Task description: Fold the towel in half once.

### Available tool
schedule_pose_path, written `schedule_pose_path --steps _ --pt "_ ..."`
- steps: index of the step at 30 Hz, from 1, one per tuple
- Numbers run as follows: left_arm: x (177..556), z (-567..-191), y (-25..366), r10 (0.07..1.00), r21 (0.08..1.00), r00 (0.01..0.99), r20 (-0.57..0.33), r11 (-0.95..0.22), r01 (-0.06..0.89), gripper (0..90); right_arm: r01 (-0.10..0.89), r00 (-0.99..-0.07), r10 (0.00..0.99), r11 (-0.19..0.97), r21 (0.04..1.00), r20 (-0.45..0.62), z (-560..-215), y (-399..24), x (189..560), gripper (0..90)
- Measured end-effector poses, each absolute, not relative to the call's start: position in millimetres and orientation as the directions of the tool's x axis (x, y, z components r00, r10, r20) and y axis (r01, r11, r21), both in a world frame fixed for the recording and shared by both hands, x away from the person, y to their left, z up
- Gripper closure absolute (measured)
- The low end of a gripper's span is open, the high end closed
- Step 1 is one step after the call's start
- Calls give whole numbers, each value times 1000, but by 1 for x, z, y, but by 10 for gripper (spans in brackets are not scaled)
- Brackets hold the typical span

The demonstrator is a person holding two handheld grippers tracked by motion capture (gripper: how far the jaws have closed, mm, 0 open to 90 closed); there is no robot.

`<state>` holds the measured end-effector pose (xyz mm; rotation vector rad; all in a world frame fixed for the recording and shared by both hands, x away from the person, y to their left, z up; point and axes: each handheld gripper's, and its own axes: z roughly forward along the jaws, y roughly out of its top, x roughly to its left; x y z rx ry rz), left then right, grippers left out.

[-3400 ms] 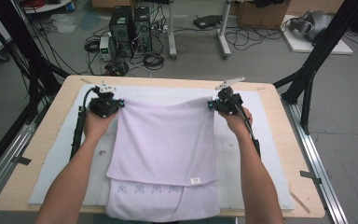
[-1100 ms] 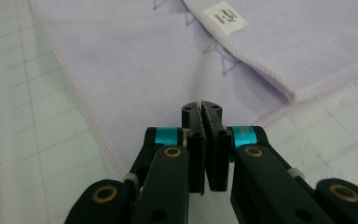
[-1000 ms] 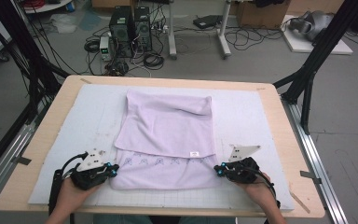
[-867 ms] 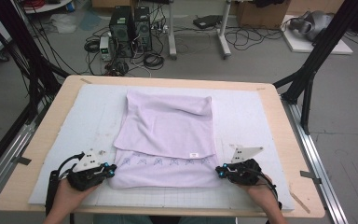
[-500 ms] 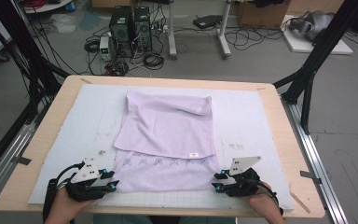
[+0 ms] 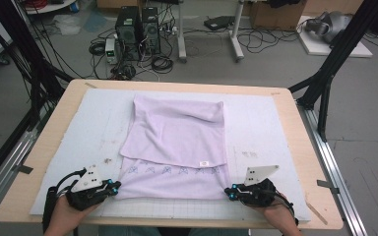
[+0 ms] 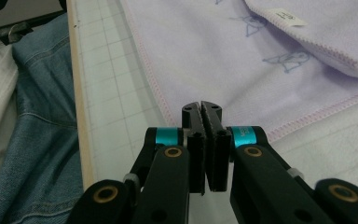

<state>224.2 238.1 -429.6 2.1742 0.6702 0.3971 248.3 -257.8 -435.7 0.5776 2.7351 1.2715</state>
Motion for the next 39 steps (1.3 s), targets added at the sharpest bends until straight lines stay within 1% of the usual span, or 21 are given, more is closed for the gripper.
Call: schedule_pose_path --steps 3,4,5,6,7,8,10,12,15,16,19,22,25,27,28,29,30,32,34,35,39 --pt "224 -431 237 576 769 817 38 -539 344 877 303 -929 359 590 749 92 -434 -258 245 893" --pt "225 -434 236 569 763 822 16 -538 358 862 304 -930 354 594 745 97 -434 -259 244 893" --pt "226 -436 236 570 756 821 13 -544 365 797 310 -928 360 600 737 96 -436 -260 243 892" --pt "226 -437 235 575 754 818 12 -542 370 699 315 -928 357 607 730 104 -437 -261 242 892" --pt "227 -437 236 580 758 815 10 -536 372 622 317 -928 359 612 725 103 -438 -262 242 891" --pt "230 -435 237 588 768 808 7 -521 373 586 320 -928 358 609 726 108 -438 -263 242 881" --pt "236 -431 240 604 785 797 4 -495 371 576 328 -924 362 591 737 121 -436 -263 245 822" --pt "249 -425 241 621 794 784 8 -480 373 580 305 -925 371 585 752 86 -430 -262 250 742" --pt "275 -421 241 664 808 748 5 -443 389 596 302 -907 418 556 774 53 -419 -259 269 679" --pt "284 -420 241 679 813 734 -10 -422 401 604 311 -899 435 545 778 55 -417 -257 276 656" --pt "308 -420 238 717 819 698 -5 -397 413 605 316 -880 475 548 774 23 -413 -252 298 587" --pt "330 -424 235 727 799 686 -18 -401 447 627 322 -874 487 555 767 14 -413 -247 316 555" --pt "344 -436 231 736 758 675 -43 -417 502 620 327 -871 491 547 770 21 -418 -243 332 547" --pt "347 -442 231 734 746 677 -55 -420 516 645 343 -870 493 555 758 33 -423 -243 337 548" --pt "347 -442 231 736 746 676 -49 -423 515 675 369 -866 497 546 752 64 -427 -243 341 554" --pt "347 -442 230 731 747 681 -48 -426 510 730 379 -864 498 550 744 73 -430 -243 343 574" --pt "345 -441 229 733 745 680 -28 -438 503 795 391 -863 499 555 734 83 -432 -243 344 608" --pt "344 -439 229 733 747 679 -27 -437 501 869 406 -867 486 563 720 109 -437 -241 347 721" --pt "342 -437 231 731 749 682 -26 -438 498 879 412 -876 464 576 706 132 -440 -240 348 870" --pt "341 -436 232 727 751 686 -21 -441 491 881 411 -877 461 574 708 136 -439 -240 348 894" --pt "330 -422 235 726 785 688 -15 -418 458 881 398 -872 474 536 745 125 -431 -245 346 896"
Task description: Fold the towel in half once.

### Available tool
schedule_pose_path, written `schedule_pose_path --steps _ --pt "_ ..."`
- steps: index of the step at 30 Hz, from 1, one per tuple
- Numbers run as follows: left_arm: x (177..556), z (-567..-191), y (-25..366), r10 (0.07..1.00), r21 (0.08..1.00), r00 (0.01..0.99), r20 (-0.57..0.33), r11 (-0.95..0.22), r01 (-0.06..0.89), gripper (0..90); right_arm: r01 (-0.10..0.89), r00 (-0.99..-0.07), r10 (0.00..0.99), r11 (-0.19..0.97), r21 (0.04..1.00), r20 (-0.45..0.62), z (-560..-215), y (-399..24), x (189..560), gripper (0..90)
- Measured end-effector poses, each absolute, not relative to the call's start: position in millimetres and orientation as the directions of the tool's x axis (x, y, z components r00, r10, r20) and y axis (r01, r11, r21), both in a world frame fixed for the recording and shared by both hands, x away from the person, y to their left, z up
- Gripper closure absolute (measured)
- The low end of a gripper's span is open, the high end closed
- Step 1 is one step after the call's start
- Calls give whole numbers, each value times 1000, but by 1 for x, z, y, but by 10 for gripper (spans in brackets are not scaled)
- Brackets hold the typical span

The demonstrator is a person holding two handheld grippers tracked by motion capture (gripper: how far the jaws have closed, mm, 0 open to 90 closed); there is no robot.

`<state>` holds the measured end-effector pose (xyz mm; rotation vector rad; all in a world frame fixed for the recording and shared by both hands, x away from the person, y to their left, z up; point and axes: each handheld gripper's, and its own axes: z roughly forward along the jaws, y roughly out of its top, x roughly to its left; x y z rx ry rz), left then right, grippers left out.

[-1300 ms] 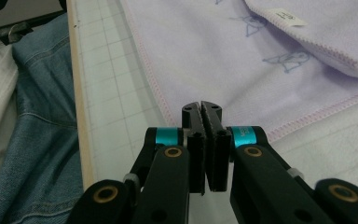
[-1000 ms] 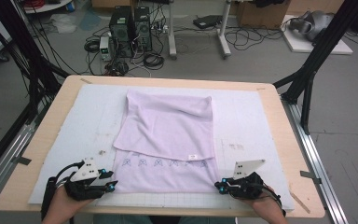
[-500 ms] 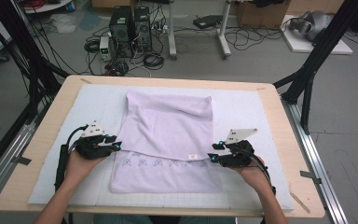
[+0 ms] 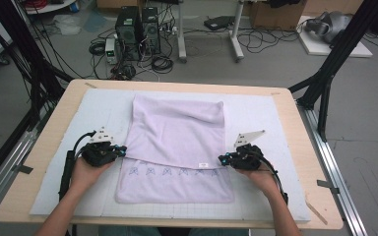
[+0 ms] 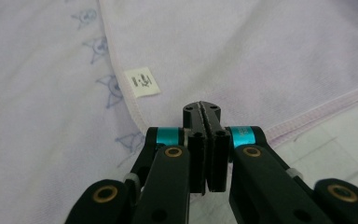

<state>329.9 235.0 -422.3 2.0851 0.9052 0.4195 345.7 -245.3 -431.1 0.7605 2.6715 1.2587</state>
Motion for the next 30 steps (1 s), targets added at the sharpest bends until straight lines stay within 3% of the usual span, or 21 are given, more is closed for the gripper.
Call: schedule_pose_path --steps 5,9,16,20,23,24,30 --pt "315 -412 240 715 800 699 -9 -414 434 881 387 -875 466 512 767 130 -422 -251 340 881" --pt "312 -413 240 714 797 700 -5 -420 434 881 369 -882 460 536 759 104 -425 -244 340 684" --pt "313 -418 238 713 784 701 -10 -430 448 881 365 -905 399 556 747 146 -431 -236 340 613" --pt "312 -422 238 710 776 704 -12 -438 455 880 368 -911 383 592 717 151 -436 -234 338 641" --pt "312 -421 237 707 779 708 -15 -435 451 880 378 -908 390 599 706 155 -438 -235 339 846" --pt "312 -420 237 708 780 706 -19 -431 453 881 377 -907 392 589 715 155 -437 -236 340 866" --pt "302 -407 241 707 808 706 -31 -398 434 881 359 -900 411 517 777 142 -418 -249 336 875"
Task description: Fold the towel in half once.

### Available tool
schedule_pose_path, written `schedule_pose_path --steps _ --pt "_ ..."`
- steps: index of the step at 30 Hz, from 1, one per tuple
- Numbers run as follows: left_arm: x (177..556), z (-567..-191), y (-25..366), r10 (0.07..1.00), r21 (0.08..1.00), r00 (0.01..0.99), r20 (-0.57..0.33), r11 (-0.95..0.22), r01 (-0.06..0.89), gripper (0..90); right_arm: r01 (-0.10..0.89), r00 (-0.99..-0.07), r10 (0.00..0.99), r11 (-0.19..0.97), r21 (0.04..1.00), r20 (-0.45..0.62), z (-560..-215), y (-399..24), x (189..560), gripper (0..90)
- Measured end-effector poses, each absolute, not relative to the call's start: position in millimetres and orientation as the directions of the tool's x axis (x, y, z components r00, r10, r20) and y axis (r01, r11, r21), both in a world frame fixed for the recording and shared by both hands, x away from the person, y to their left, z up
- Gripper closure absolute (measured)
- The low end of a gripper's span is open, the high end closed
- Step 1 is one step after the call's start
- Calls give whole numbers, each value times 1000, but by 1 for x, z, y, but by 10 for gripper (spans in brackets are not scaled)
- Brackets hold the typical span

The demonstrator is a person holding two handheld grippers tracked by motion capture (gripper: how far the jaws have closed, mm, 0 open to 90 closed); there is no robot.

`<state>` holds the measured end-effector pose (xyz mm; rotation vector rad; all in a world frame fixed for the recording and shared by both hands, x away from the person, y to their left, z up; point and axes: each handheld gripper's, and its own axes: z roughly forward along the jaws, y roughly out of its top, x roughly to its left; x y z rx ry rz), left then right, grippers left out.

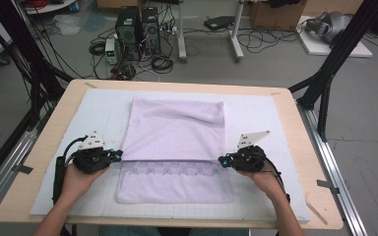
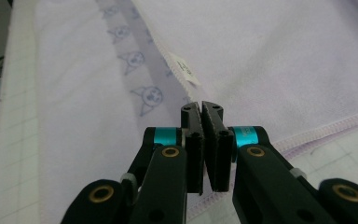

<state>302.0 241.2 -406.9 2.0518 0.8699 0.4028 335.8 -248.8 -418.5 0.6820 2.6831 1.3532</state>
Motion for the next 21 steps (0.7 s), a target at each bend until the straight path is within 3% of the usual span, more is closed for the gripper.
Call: schedule_pose_path --steps 11,21 --pt "237 -385 235 659 823 752 26 -442 359 881 245 -933 356 536 808 46 -382 -260 286 875" --pt "205 -418 229 623 778 783 7 -495 387 854 295 -939 319 555 778 129 -413 -268 251 850"
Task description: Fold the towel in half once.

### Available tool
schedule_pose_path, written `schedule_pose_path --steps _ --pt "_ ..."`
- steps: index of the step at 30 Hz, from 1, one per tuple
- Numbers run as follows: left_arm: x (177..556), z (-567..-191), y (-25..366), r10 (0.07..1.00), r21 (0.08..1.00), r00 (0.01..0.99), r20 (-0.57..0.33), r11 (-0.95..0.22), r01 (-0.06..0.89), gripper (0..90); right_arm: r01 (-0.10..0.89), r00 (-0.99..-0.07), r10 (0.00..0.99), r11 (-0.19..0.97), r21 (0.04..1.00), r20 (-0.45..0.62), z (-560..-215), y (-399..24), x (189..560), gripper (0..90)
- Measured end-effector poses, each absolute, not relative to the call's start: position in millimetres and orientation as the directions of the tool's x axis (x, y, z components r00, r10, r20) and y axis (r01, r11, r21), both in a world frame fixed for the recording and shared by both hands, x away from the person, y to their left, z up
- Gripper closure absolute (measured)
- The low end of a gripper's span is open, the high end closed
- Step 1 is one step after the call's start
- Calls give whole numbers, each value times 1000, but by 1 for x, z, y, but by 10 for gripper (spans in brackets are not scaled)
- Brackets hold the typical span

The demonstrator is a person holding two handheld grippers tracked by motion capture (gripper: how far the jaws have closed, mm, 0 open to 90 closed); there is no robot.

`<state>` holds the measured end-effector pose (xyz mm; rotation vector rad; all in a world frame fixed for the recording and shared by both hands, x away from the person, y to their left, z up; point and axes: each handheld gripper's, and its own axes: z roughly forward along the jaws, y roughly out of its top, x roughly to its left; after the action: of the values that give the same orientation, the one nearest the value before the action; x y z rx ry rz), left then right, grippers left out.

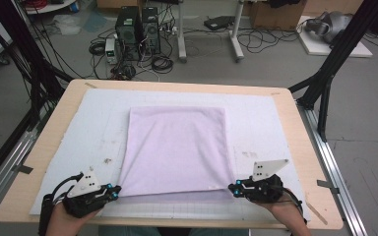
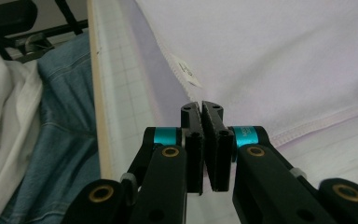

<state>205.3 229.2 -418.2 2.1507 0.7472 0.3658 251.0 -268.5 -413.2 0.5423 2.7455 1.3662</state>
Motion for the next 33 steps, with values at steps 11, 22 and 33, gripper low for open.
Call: schedule_pose_path --steps 11,22,33 --pt "221 -439 228 661 748 751 -1 -498 439 573 302 -940 316 600 741 127 -433 -252 257 589" --pt "216 -445 225 632 766 774 -34 -482 427 809 230 -938 346 615 754 4 -448 -246 245 775" --pt "209 -421 242 648 794 762 -11 -457 401 847 223 -953 299 603 766 43 -433 -244 237 873"
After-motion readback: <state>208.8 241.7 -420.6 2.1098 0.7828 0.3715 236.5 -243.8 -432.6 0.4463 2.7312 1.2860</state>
